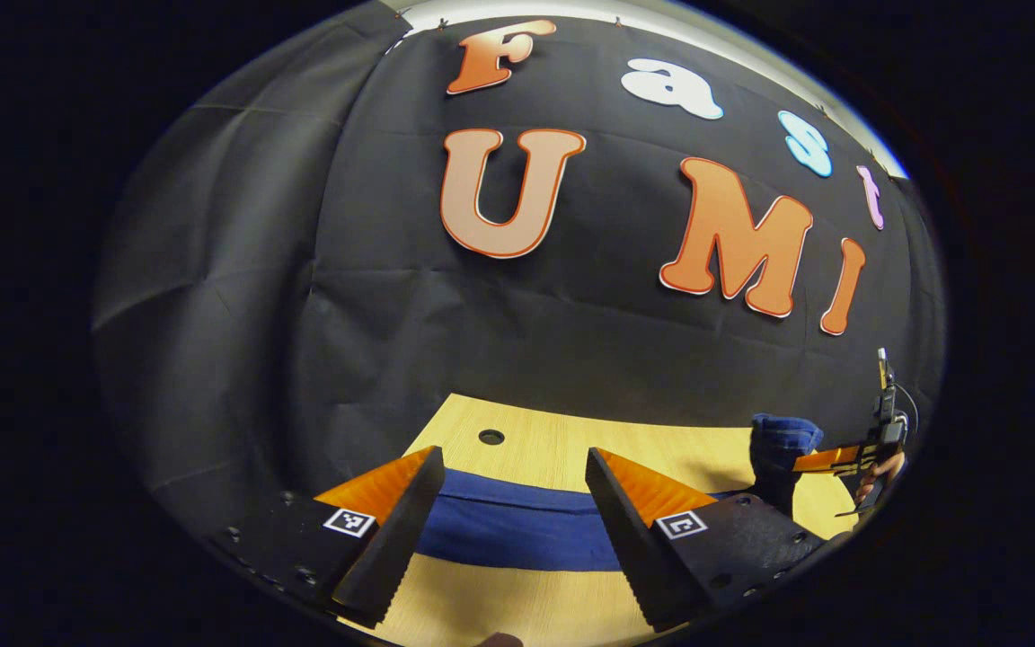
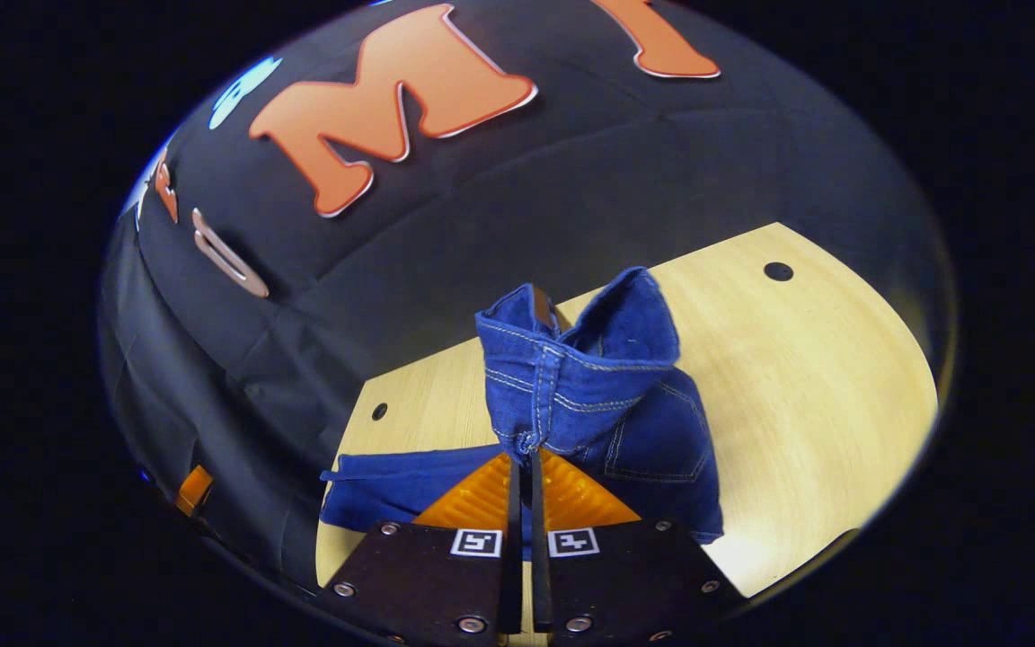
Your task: Grasp the waist and the cuffs of the jeans and fold them to make the two legs overlap; first hold the waist and fold one-third of the jeans toward the cuffs, then hold the cuffs and fold the remaining one-third in the same direction to finish folding.
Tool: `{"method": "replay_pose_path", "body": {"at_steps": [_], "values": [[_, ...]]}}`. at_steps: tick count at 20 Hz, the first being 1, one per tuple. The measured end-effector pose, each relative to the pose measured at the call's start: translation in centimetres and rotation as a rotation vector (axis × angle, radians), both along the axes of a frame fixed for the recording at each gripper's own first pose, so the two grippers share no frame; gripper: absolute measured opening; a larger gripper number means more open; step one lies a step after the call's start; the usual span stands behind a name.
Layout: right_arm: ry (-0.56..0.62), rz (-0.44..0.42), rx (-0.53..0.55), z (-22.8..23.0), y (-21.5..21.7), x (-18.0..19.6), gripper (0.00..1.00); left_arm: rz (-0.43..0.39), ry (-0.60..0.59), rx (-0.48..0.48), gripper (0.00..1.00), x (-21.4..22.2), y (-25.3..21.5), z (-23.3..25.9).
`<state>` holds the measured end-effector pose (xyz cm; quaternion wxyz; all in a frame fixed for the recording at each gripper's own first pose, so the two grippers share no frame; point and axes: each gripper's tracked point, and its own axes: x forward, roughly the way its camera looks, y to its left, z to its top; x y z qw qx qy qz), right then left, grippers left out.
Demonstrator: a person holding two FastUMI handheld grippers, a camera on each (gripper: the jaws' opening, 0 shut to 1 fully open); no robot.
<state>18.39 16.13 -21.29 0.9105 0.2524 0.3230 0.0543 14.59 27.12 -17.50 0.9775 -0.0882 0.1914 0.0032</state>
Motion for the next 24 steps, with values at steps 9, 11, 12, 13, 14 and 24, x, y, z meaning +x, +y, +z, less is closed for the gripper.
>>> {"method": "replay_pose_path", "body": {"at_steps": [9, 11, 12, 13, 14, 24], "values": [[0.075, 0.030, 0.010, -2.9, 5.1, -0.7, 0.30, -0.086, 0.052, -0.021, 0.97, 0.2, 0.0, -0.9], [0.055, 0.007, -0.006, -2.5, 4.6, -0.4, 0.47, -0.114, 0.049, -0.009, 0.98, 0.1, 0.0, -0.6], [0.048, -0.002, -0.016, -2.3, 4.3, -0.3, 0.49, -0.125, 0.052, -0.005, 0.97, -0.3, -0.2, -0.6], [0.035, -0.010, -0.030, -2.0, 3.8, -0.3, 0.58, -0.133, 0.047, 0.006, 0.97, -0.4, -0.2, -0.3], [0.016, -0.013, -0.044, -1.4, 3.3, -0.5, 0.61, -0.145, 0.047, 0.011, 0.97, -0.6, -0.4, -0.1], [-0.132, -0.010, -0.155, 2.7, -2.4, -0.4, 0.94, -0.275, 0.135, 0.154, 0.98, -4.1, -3.8, 0.2]]}}
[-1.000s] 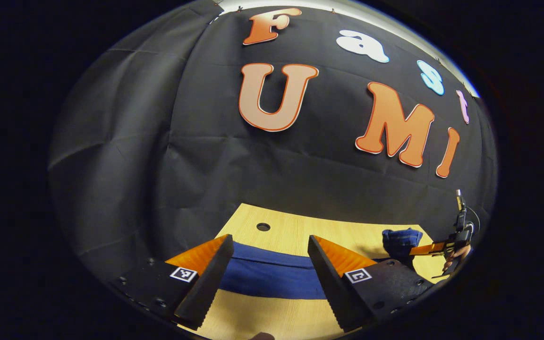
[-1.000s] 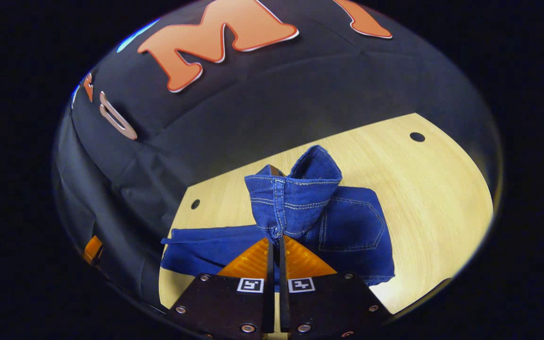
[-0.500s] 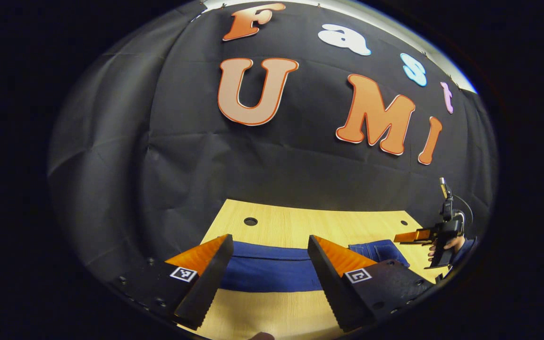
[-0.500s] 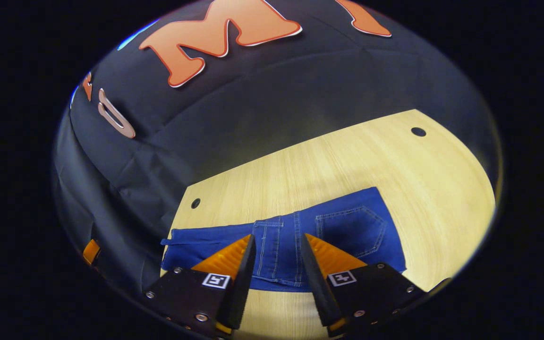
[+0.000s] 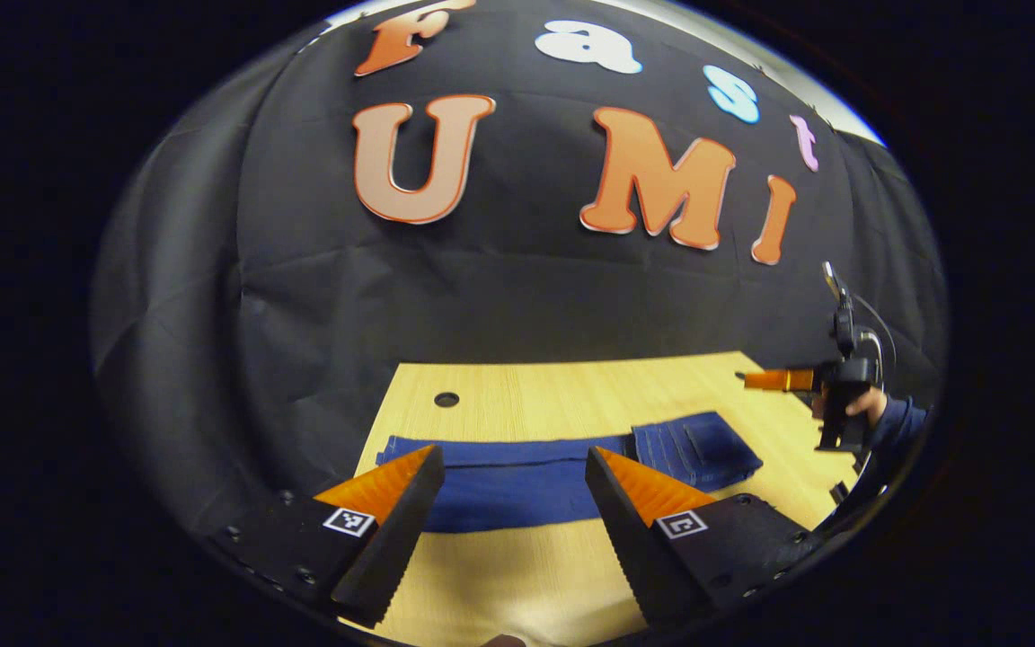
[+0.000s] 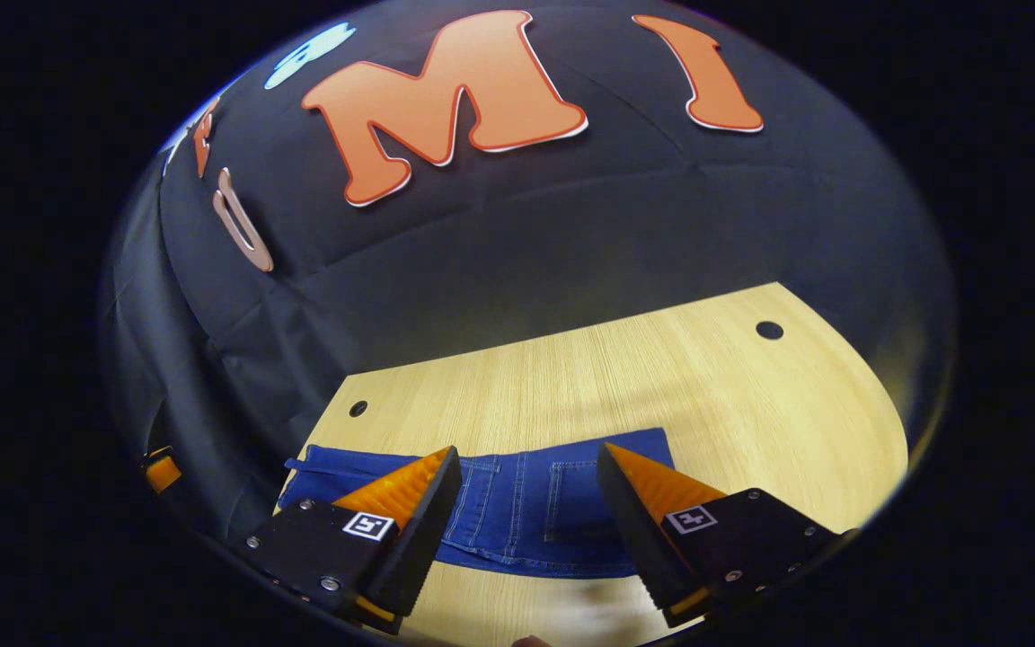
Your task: Grasp the waist and the cuffs of the jeans and fold them to make the two legs overlap; first hold the waist and fold one-third of the jeans toward the cuffs, then hold the cuffs and fold the remaining one-third in the same direction to finish folding.
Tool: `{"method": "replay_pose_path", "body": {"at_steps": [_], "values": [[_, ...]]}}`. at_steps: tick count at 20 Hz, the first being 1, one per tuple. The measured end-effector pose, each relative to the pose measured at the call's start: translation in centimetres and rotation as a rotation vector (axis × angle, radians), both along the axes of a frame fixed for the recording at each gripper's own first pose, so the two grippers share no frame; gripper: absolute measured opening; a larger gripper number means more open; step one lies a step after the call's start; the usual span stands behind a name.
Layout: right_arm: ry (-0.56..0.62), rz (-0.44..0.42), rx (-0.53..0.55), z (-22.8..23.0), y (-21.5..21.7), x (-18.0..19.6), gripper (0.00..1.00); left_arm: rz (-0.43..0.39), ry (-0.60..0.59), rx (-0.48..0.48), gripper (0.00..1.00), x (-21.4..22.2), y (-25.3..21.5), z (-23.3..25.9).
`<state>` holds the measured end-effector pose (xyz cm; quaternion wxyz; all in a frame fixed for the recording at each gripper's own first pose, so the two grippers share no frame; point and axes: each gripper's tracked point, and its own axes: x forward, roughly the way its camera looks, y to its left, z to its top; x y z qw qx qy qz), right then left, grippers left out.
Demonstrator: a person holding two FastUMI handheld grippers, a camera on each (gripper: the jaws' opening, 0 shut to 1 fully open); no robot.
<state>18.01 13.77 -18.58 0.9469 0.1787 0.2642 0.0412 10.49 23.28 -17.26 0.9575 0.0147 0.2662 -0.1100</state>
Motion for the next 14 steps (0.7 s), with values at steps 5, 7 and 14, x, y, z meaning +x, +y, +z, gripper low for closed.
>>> {"method": "replay_pose_path", "body": {"at_steps": [5, 7, 14], "values": [[-0.050, 0.036, -0.015, 1.4, -1.8, 0.5, 0.95, 0.117, -0.101, 0.276, 0.99, 0.0, 3.2, 1.1], [-0.072, 0.038, -0.020, 2.1, -2.7, 0.3, 0.96, 0.224, -0.109, 0.222, 0.99, 0.5, 4.0, 0.3], [-0.165, -0.104, -0.098, 6.1, -7.8, -1.0, 0.97, 0.384, 0.069, 0.004, 0.99, 2.0, 8.6, -8.3]]}}
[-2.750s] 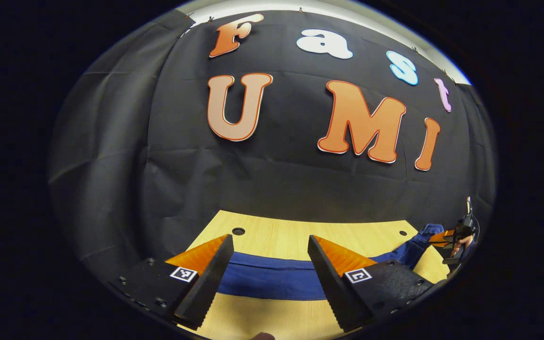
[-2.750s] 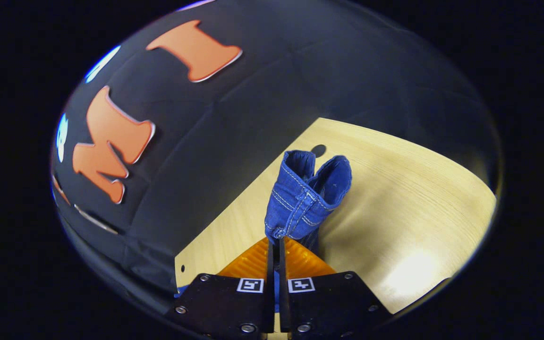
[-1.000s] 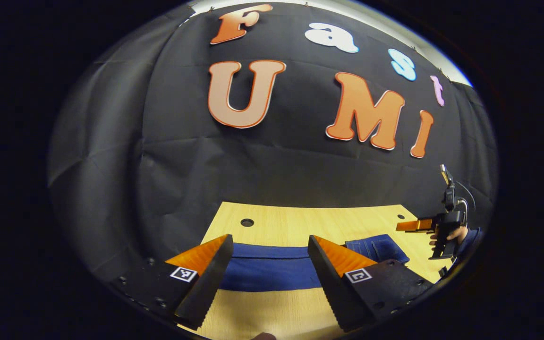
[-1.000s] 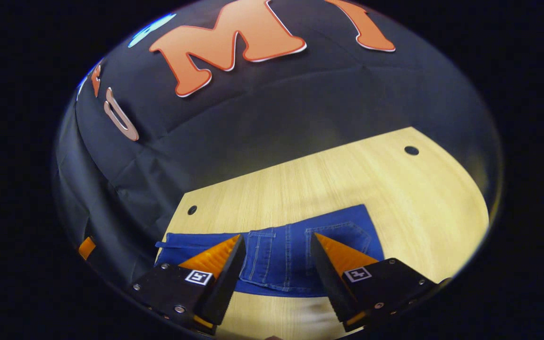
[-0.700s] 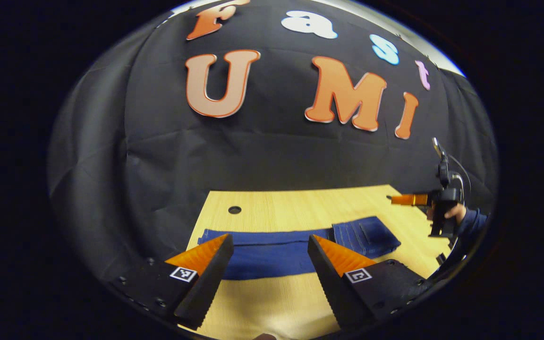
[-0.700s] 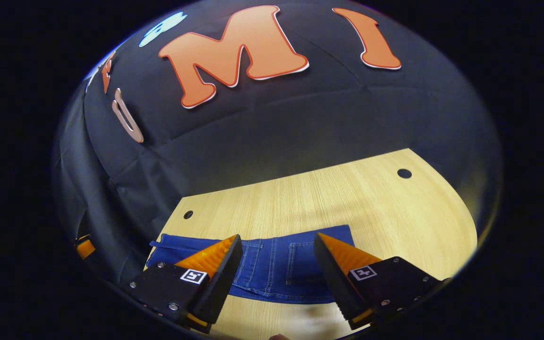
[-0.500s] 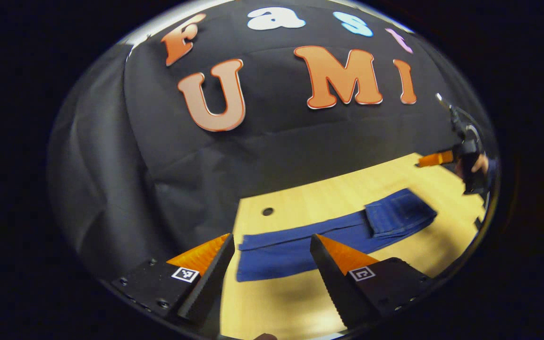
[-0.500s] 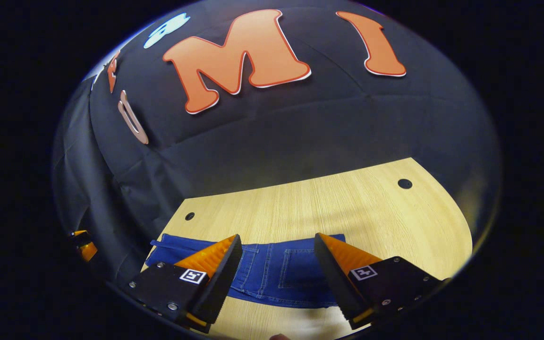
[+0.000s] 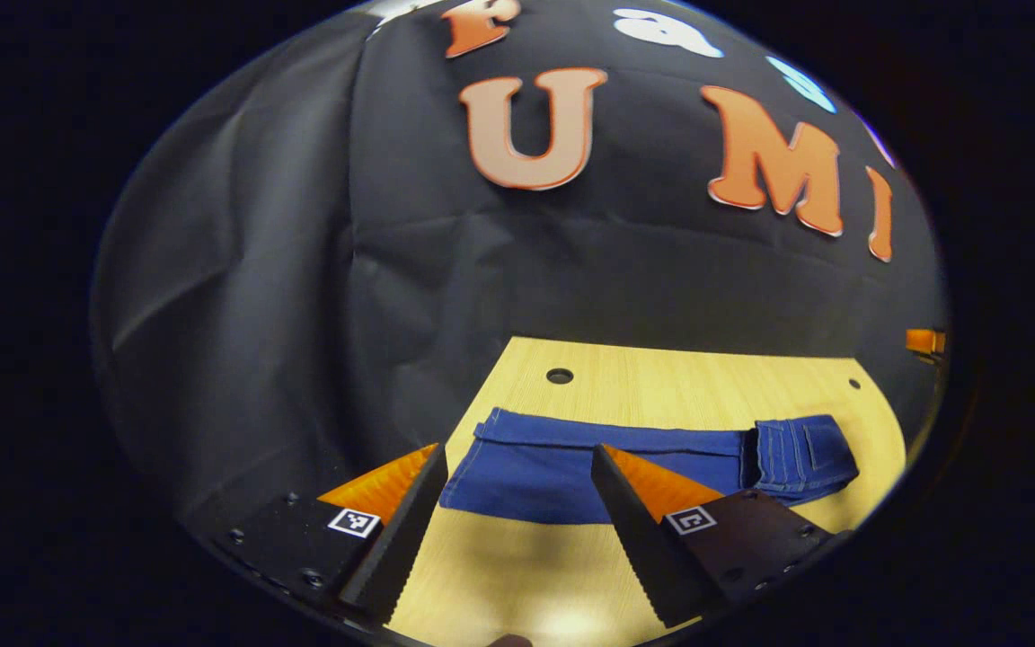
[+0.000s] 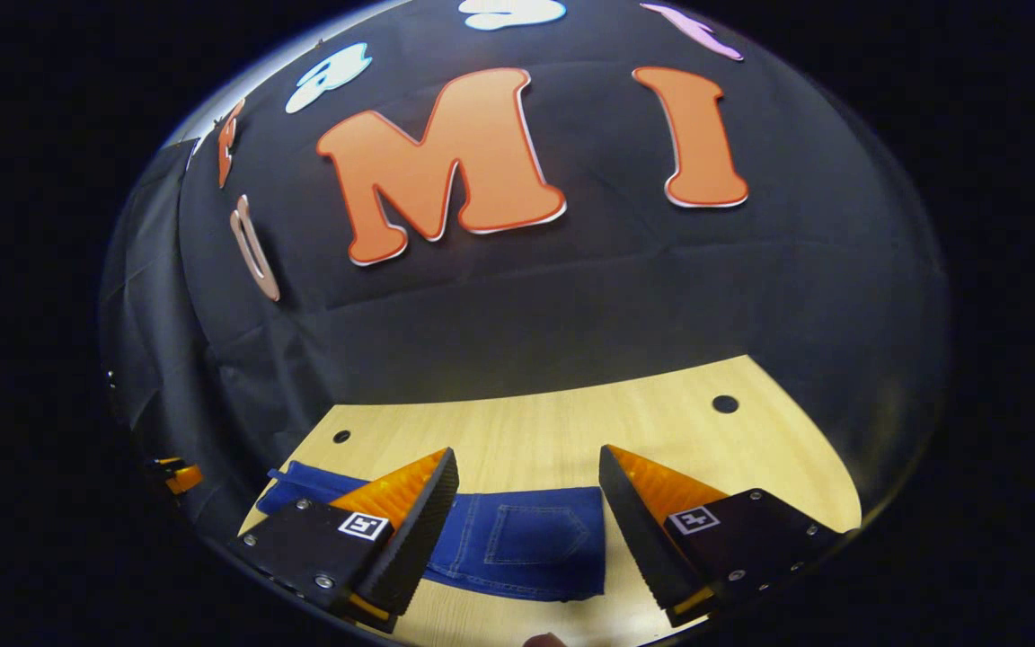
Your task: Grasp the waist and the cuffs of the jeans and fold them to make the two legs overlap; first hold the waist and fold one-third of the jeans toward the cuffs, then hold the cuffs and fold the remaining one-third in the same direction to finish folding.
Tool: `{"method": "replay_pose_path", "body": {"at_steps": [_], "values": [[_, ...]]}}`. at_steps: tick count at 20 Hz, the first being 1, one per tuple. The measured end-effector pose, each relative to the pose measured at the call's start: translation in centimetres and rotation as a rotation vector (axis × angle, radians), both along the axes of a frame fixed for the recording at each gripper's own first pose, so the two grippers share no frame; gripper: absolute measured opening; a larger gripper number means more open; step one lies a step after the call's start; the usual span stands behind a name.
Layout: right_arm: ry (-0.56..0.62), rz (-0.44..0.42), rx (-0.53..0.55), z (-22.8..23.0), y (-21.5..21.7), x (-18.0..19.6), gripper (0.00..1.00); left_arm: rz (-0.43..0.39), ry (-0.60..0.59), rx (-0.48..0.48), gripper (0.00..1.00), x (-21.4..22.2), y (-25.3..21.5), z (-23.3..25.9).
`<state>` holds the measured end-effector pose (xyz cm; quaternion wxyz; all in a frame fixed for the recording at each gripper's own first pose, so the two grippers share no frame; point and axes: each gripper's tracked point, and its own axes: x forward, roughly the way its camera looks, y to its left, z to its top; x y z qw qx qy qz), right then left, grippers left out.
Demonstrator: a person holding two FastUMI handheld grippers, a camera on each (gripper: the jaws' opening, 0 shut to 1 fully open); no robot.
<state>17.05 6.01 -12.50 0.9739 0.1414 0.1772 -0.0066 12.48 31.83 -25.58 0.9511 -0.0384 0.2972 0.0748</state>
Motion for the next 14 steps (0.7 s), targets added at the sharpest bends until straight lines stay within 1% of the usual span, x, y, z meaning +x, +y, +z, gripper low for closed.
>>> {"method": "replay_pose_path", "body": {"at_steps": [1, 2, 3, 5, 8, 9, 10, 11, 12, 13, 14], "values": [[-0.011, -0.032, -0.007, 0.6, -1.0, -0.4, 0.97, 0.017, 0.025, -0.051, 0.96, 0.3, 0.4, -1.5], [-0.023, -0.066, -0.021, 1.3, -2.2, -0.7, 0.97, 0.027, 0.054, -0.096, 0.99, 0.4, 0.8, -2.6], [-0.036, -0.105, -0.034, 2.0, -3.5, -1.4, 0.97, 0.046, 0.077, -0.138, 1.00, 0.8, 1.5, -3.6], [-0.060, -0.191, -0.062, 3.3, -6.0, -2.5, 0.97, 0.083, 0.128, -0.235, 0.98, 0.9, 2.4, -5.6], [-0.078, -0.325, -0.130, 4.6, -10.1, -5.0, 0.97, 0.131, 0.216, -0.400, 0.98, 0.5, 3.6, -9.0], [-0.079, -0.362, -0.141, 4.9, -11.1, -5.9, 0.96, 0.149, 0.252, -0.438, 0.98, 0.2, 4.0, -9.8], [-0.078, -0.400, -0.143, 5.2, -11.9, -6.6, 1.00, 0.172, 0.275, -0.470, 0.98, 0.1, 4.0, -10.5], [-0.075, -0.428, -0.145, 5.4, -12.5, -7.3, 1.00, 0.194, 0.291, -0.509, 0.98, 0.0, 4.0, -11.2], [-0.073, -0.457, -0.157, 5.4, -13.1, -8.2, 0.97, 0.223, 0.304, -0.544, 0.98, -0.2, 4.3, -11.8], [-0.076, -0.476, -0.169, 5.6, -13.6, -8.8, 1.00, 0.241, 0.307, -0.580, 0.98, -0.2, 4.5, -12.2], [-0.074, -0.492, -0.174, 5.7, -13.8, -9.3, 0.97, 0.261, 0.312, -0.618, 0.98, -0.6, 4.5, -12.7]]}}
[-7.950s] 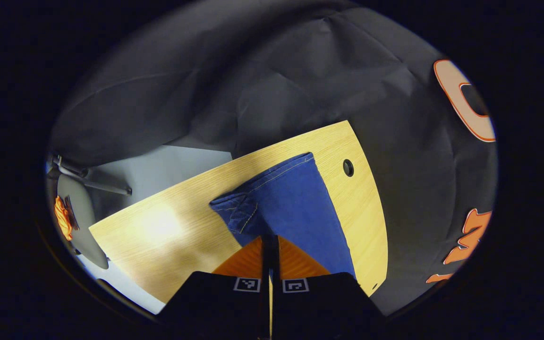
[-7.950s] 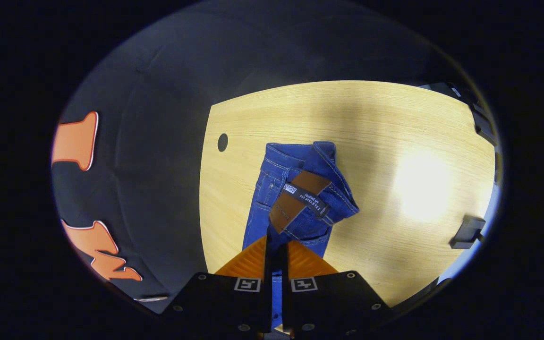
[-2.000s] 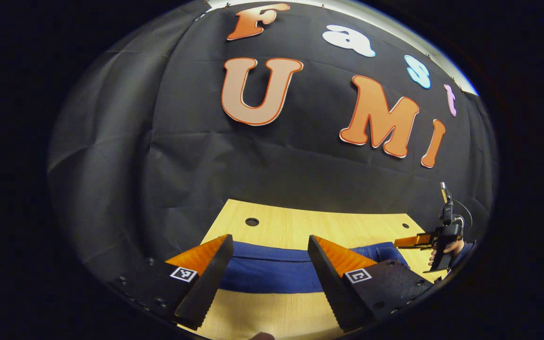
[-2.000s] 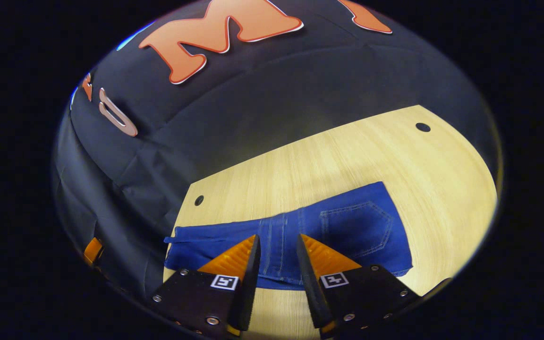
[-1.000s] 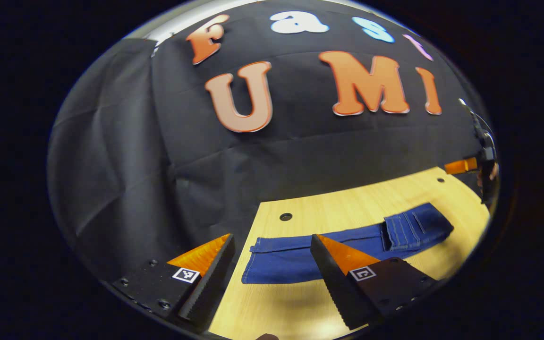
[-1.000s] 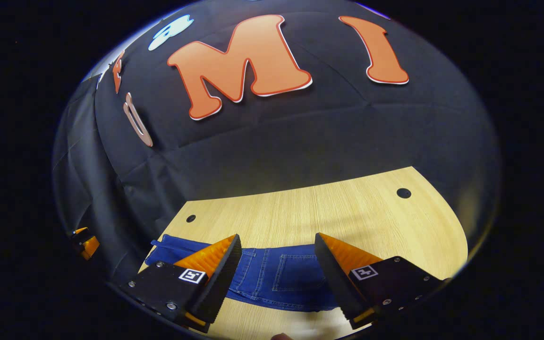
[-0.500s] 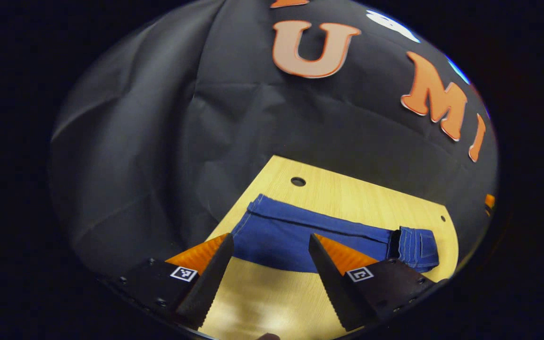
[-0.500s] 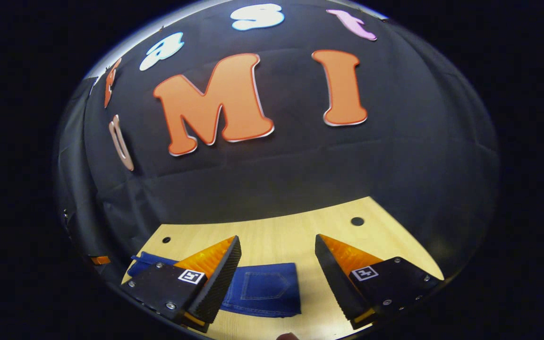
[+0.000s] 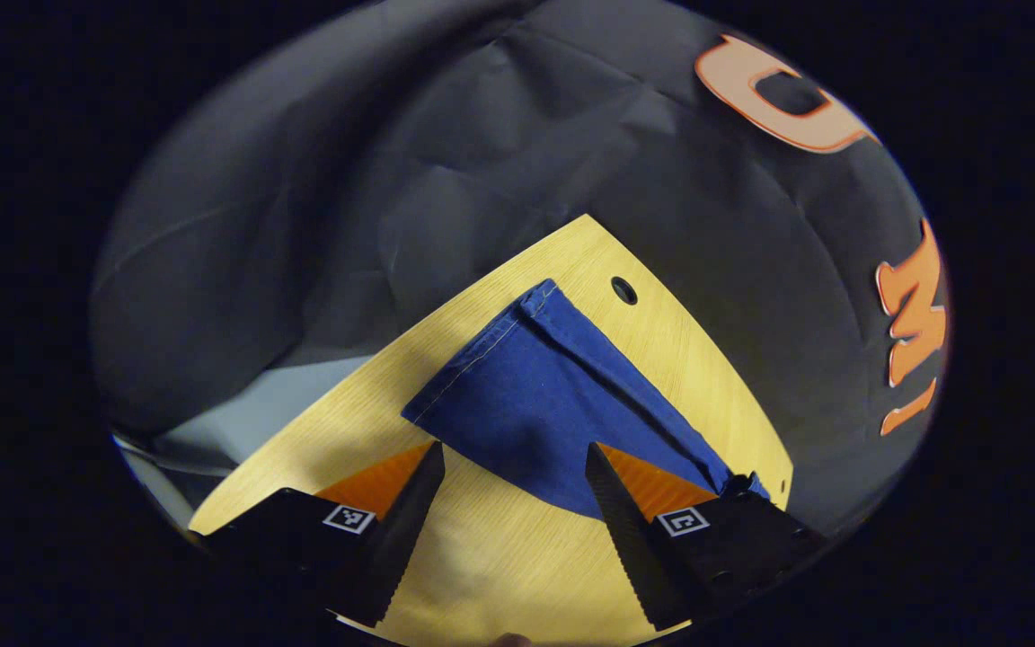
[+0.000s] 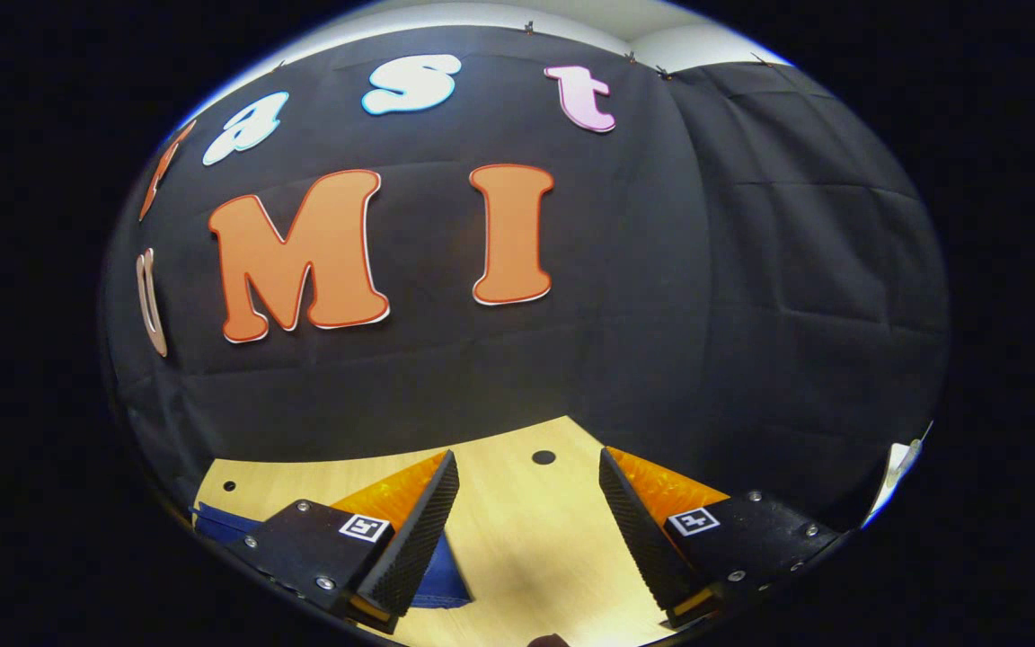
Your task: Grasp the waist and the cuffs of the jeans and fold them to make the two legs overlap; first hold the waist and fold one-third of the jeans toward the cuffs, then hold the cuffs and fold the remaining one-third in the same direction to finish folding.
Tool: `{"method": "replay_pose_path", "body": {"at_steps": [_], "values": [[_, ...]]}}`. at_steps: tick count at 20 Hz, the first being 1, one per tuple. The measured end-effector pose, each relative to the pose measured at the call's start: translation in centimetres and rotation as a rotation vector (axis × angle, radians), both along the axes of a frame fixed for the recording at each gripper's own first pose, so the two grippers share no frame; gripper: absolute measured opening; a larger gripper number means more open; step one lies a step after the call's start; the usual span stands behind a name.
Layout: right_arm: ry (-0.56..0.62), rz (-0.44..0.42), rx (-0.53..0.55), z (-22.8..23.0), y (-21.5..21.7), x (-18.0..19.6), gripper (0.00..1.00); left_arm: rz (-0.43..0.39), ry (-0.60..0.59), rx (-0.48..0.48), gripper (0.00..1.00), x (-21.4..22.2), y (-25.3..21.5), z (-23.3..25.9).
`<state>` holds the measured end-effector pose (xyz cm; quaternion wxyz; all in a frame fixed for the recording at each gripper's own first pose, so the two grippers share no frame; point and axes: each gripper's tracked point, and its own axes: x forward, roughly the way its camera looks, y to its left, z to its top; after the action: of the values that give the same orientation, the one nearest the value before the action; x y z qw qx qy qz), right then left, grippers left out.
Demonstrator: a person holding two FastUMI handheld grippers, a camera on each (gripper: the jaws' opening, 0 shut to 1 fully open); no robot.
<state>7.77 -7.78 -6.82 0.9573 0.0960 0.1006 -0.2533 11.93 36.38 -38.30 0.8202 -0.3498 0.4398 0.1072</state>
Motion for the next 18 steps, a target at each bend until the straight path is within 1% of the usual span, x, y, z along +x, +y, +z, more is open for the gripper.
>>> {"method": "replay_pose_path", "body": {"at_steps": [2, 5, 7, 8, 10, 15, 16, 17, 18], "values": [[0.002, -0.006, 0.004, 0.0, 0.4, -0.4, 0.97, 0.042, 0.011, -0.052, 0.98, 0.2, 0.5, -0.6], [0.015, 0.004, -0.016, 0.0, 1.3, -1.0, 0.97, 0.094, 0.021, -0.098, 0.98, 0.6, 0.8, -1.7], [0.011, 0.013, -0.017, 0.4, 1.8, -1.2, 0.97, 0.137, 0.051, -0.132, 0.98, 0.9, 0.9, -3.2], [0.007, 0.018, -0.005, 0.6, 2.1, -1.3, 0.97, 0.171, 0.023, -0.138, 0.96, 1.9, 1.1, -3.4], [-0.006, 0.014, 0.020, 0.8, 2.4, -1.5, 0.97, 0.199, 0.009, -0.152, 0.95, 2.7, 1.7, -3.2], [-0.013, -0.006, 0.044, 0.6, 2.0, -2.6, 0.97, 0.176, -0.034, -0.137, 0.93, 5.5, 1.1, -3.9], [-0.009, -0.010, 0.048, 0.4, 2.0, -2.8, 0.97, 0.170, -0.048, -0.143, 0.84, 6.3, 1.0, -4.0], [-0.008, -0.009, 0.050, 0.3, 2.0, -3.0, 0.97, 0.171, -0.056, -0.142, 0.80, 6.7, 0.9, -4.1], [-0.003, -0.012, 0.053, 0.2, 1.9, -3.2, 0.97, 0.171, -0.064, -0.153, 0.72, 7.0, 0.8, -4.8]]}}
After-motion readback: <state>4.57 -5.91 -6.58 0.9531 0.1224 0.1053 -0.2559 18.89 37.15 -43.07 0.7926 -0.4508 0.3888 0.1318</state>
